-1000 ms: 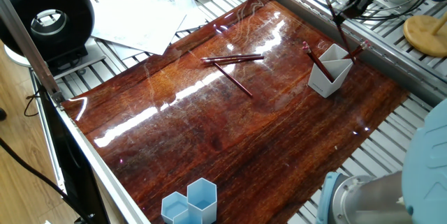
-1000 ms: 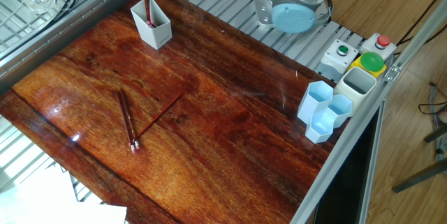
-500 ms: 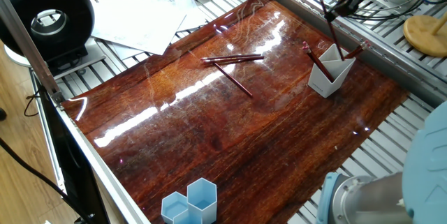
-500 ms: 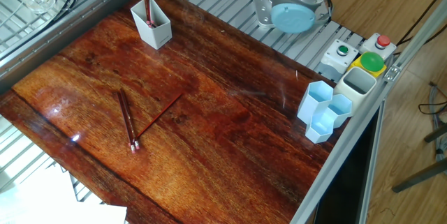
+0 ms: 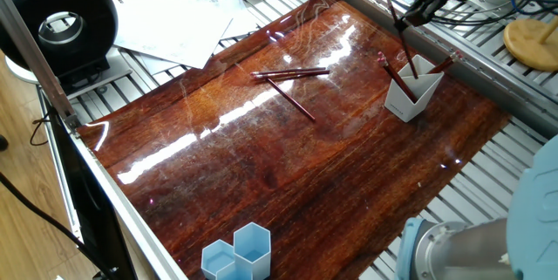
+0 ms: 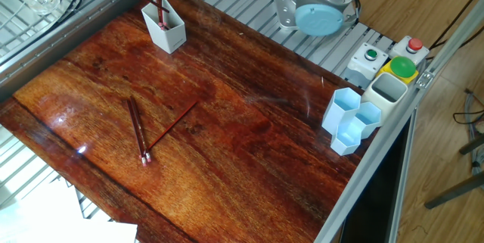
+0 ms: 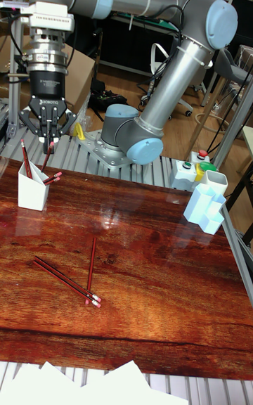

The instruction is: Put the pen into the pen holder

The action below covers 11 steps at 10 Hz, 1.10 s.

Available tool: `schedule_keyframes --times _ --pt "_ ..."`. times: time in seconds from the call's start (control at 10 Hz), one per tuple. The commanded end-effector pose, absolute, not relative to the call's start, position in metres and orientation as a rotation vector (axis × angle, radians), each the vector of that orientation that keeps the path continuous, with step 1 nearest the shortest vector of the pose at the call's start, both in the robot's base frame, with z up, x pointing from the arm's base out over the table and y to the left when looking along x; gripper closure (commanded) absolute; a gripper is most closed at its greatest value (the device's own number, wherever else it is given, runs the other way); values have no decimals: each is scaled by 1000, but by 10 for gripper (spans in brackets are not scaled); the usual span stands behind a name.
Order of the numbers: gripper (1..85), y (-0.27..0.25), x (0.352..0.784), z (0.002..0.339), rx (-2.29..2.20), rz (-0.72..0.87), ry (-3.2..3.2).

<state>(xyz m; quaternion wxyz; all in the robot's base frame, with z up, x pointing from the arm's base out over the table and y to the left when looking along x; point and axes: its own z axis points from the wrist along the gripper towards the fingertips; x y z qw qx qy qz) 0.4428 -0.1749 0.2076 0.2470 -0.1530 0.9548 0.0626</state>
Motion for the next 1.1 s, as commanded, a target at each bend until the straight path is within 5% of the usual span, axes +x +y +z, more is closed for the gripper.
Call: schedule_keyframes --times 0.0,1.0 --pt "847 -171 448 204 -405 183 2579" --pt "847 -181 445 182 -363 167 2582"
